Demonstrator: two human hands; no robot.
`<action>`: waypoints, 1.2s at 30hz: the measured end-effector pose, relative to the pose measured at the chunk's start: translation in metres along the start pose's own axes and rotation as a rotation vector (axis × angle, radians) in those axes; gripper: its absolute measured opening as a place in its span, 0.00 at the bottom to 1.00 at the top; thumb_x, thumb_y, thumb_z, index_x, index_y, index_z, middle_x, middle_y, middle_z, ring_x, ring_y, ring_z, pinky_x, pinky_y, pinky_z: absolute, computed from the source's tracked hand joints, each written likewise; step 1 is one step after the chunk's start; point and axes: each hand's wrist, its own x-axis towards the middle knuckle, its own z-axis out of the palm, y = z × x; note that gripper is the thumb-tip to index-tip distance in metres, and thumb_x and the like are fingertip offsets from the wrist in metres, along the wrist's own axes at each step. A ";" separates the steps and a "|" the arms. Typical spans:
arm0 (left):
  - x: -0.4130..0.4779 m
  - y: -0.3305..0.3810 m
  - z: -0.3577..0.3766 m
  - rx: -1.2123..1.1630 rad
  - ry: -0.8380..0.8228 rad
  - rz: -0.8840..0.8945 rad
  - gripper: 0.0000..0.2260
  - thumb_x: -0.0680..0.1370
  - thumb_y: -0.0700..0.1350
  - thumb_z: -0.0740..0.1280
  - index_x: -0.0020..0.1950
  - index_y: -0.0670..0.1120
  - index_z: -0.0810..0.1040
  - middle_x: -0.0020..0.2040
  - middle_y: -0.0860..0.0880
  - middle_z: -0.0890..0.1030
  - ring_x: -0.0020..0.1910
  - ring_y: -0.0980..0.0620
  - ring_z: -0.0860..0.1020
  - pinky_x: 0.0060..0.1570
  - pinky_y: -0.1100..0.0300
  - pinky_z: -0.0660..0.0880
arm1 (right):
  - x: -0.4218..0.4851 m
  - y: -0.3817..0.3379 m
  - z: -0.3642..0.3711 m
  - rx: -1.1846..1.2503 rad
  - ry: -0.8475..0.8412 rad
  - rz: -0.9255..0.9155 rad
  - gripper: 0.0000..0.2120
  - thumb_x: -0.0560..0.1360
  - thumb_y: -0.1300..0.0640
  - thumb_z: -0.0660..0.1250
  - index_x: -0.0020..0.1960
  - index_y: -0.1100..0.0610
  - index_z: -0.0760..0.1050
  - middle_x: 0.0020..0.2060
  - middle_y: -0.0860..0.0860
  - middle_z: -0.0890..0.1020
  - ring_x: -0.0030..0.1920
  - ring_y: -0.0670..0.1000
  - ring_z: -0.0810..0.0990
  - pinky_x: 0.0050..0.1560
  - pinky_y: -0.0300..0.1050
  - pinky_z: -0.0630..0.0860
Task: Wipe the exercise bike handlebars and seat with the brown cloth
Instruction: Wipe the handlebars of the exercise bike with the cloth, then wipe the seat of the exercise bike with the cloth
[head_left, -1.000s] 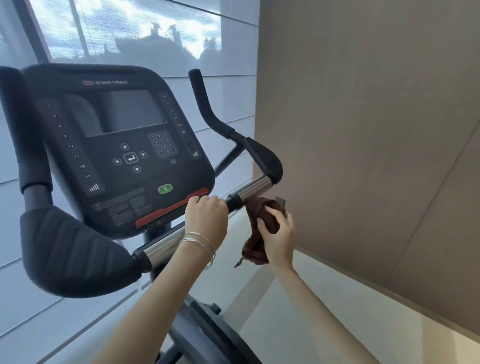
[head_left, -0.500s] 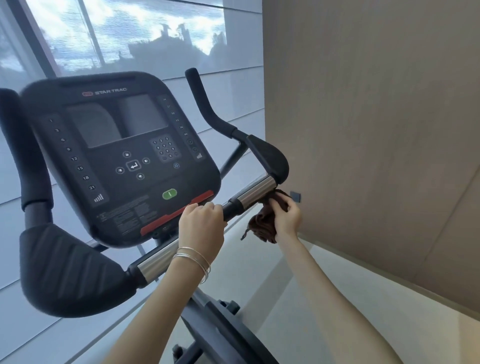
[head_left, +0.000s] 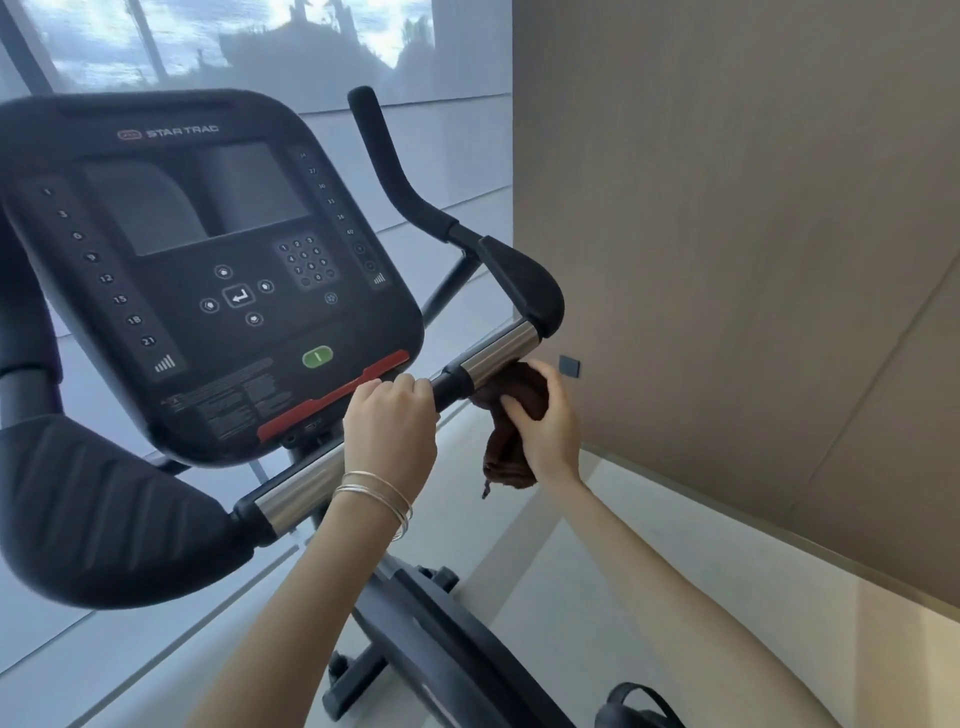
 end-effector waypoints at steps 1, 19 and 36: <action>-0.001 0.000 0.000 0.009 -0.003 0.008 0.06 0.79 0.44 0.61 0.53 0.46 0.75 0.44 0.49 0.79 0.38 0.50 0.73 0.45 0.60 0.67 | -0.007 0.000 -0.003 -0.010 -0.035 -0.011 0.21 0.74 0.53 0.68 0.65 0.48 0.68 0.60 0.46 0.76 0.60 0.46 0.73 0.61 0.44 0.73; -0.147 0.063 0.122 -0.300 -0.412 0.588 0.22 0.79 0.47 0.58 0.73 0.45 0.60 0.74 0.47 0.63 0.76 0.45 0.51 0.75 0.48 0.46 | -0.198 0.057 -0.137 -0.469 -0.074 0.362 0.25 0.69 0.60 0.73 0.63 0.47 0.70 0.59 0.43 0.77 0.60 0.45 0.74 0.63 0.48 0.71; -0.188 0.069 0.172 -0.383 -0.497 0.775 0.22 0.57 0.50 0.80 0.47 0.45 0.84 0.46 0.49 0.85 0.55 0.46 0.81 0.54 0.52 0.78 | -0.277 0.112 -0.111 -0.976 -0.230 0.288 0.21 0.72 0.53 0.70 0.64 0.49 0.71 0.60 0.46 0.77 0.57 0.52 0.77 0.51 0.48 0.79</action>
